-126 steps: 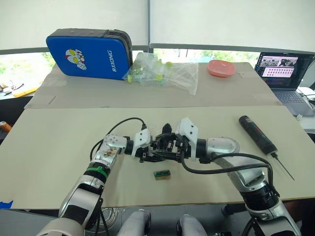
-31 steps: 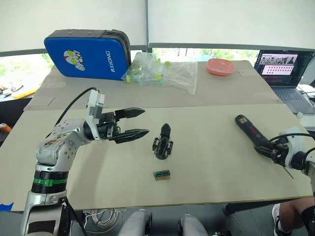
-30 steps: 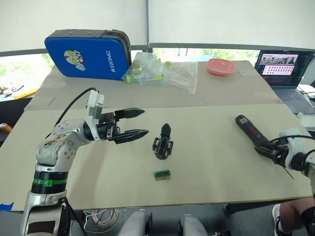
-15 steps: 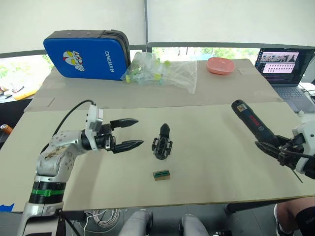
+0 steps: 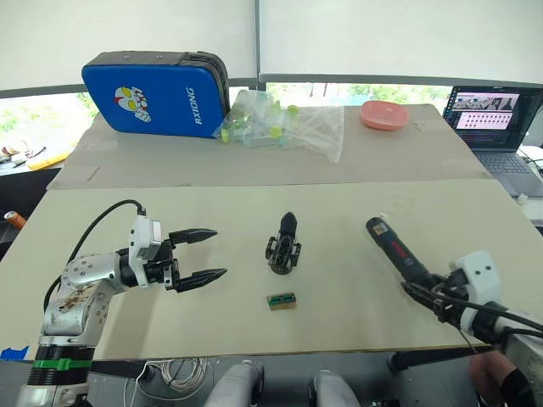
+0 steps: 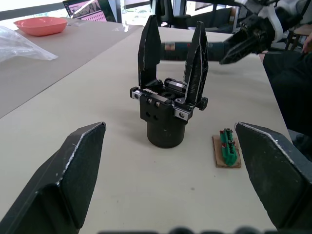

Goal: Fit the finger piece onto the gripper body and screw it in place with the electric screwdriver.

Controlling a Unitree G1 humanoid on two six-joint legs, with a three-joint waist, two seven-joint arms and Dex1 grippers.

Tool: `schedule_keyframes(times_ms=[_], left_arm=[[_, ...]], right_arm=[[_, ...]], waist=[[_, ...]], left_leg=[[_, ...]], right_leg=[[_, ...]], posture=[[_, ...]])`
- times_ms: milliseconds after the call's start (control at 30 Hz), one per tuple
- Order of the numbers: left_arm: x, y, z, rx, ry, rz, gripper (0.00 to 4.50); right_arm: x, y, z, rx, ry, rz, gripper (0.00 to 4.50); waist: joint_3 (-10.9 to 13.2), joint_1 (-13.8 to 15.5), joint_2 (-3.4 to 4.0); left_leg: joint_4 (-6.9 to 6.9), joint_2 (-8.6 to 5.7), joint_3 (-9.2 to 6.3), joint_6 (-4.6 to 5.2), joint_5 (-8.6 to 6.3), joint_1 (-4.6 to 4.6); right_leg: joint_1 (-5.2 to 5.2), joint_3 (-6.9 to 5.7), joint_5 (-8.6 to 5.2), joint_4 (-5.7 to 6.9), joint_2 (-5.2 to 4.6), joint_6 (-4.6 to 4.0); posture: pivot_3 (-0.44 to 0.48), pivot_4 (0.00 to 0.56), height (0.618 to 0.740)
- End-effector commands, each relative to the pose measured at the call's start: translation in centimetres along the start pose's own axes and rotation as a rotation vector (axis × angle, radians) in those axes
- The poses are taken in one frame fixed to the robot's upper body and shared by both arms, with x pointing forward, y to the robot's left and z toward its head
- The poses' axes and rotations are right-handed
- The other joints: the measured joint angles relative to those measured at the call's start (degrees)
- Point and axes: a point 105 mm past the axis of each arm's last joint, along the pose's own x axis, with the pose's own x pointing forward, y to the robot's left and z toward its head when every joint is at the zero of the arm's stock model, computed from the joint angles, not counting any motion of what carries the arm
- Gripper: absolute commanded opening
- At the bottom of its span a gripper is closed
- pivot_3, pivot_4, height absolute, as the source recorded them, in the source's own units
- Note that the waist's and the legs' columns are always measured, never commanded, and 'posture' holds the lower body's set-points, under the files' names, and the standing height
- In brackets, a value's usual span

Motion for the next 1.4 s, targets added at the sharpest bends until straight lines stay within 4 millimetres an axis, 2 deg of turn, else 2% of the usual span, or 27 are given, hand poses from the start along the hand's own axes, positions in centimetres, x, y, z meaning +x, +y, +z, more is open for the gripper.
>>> schedule_keyframes(times_ms=[33,200,267,400,433,567,700,833,1000,1200,1400], left_arm=[[0.4,-0.1,0.6,0.024,-0.014,-0.014,4.5],[0.2,0.1,0.2,0.02,-0.005,0.004,4.5],[0.2,0.1,0.0,0.018,-0.004,0.009,4.5],[0.1,0.0,-0.5,0.017,0.004,0.006,4.5],[0.1,0.0,-0.6,0.018,0.004,0.005,4.5],[0.0,-0.2,-0.7,0.019,0.014,-0.026,4.5],[0.2,-0.7,-0.6,0.046,0.027,-0.08,4.5],[0.8,-1.3,0.1,0.065,0.012,-0.133,4.5],[2.3,-2.1,1.4,0.066,-0.022,-0.205,4.5],[3.1,-2.9,2.2,0.052,-0.05,-0.232,4.5],[3.4,-3.5,2.2,0.036,-0.057,-0.224,4.5]], right_arm=[[0.6,-0.4,0.8,-0.082,-0.049,-0.004,1.95],[0.9,-0.4,0.6,-0.094,-0.046,0.016,1.95],[0.7,-0.4,0.9,-0.071,-0.053,0.033,2.98],[0.1,-0.5,2.4,-0.065,-0.084,0.051,4.37],[-0.1,-0.5,2.7,-0.074,-0.078,0.061,4.48],[-1.9,-0.7,3.6,-0.115,0.028,0.092,4.48],[-3.8,-1.2,5.9,-0.175,0.084,0.131,4.48],[-4.5,-1.7,8.1,-0.216,0.191,0.15,4.48],[-5.4,-1.7,6.8,-0.163,0.592,0.17,4.48],[-2.4,-1.7,7.6,-0.114,0.629,0.16,4.48],[-0.3,-1.6,7.0,-0.089,0.702,0.157,4.48]], waist=[[0.0,-0.1,0.0],[0.0,-0.28,0.0],[0.0,-0.22,0.0],[0.0,-0.15,0.0],[0.0,-0.08,0.0],[0.0,0.06,0.0],[0.0,0.01,-0.04],[0.01,-0.18,-0.04],[0.04,-0.17,0.04],[0.05,-0.77,-0.03],[0.06,-0.8,-0.03]], left_leg=[[0.0,0.0,0.0,0.11,0.06,0.0],[0.0,0.03,0.0,0.19,0.11,0.09],[0.02,0.03,0.0,-0.01,-0.01,0.1],[0.02,0.02,0.0,0.0,0.0,0.1],[0.01,0.02,0.0,0.0,0.0,0.1],[0.02,0.01,0.0,0.0,0.0,0.09],[0.02,0.02,0.0,-0.01,-0.01,0.09],[0.03,0.07,0.01,0.0,-0.01,0.09],[-0.01,0.11,0.05,0.04,-0.03,0.0],[0.0,0.09,0.15,0.23,-0.17,-0.3],[-0.02,0.09,0.19,0.33,-0.14,-0.32]], right_leg=[[0.0,-0.01,0.0,0.01,0.02,0.0],[0.04,0.0,0.0,0.08,0.05,-0.01],[0.04,0.0,0.01,0.09,0.05,-0.01],[0.04,-0.01,0.01,0.07,0.05,0.0],[0.04,-0.01,0.01,0.07,0.05,0.0],[0.05,-0.02,0.01,0.05,0.03,0.0],[0.07,-0.04,0.01,0.03,0.0,0.0],[0.08,-0.05,0.0,0.01,-0.01,-0.01],[0.01,-0.06,0.0,-0.12,-0.06,-0.02],[-0.05,-0.06,0.04,-0.5,-0.22,0.0],[-0.2,-0.06,0.06,-0.43,-0.19,0.04]], posture=[[0.0,0.15,0.74],[0.0,0.15,0.74],[0.0,0.15,0.74],[0.0,0.15,0.74],[0.0,0.15,0.74],[0.0,0.15,0.74],[0.0,0.15,0.74],[0.0,0.15,0.74],[0.0,0.15,0.74],[0.0,0.15,0.74],[0.0,0.15,0.74]])
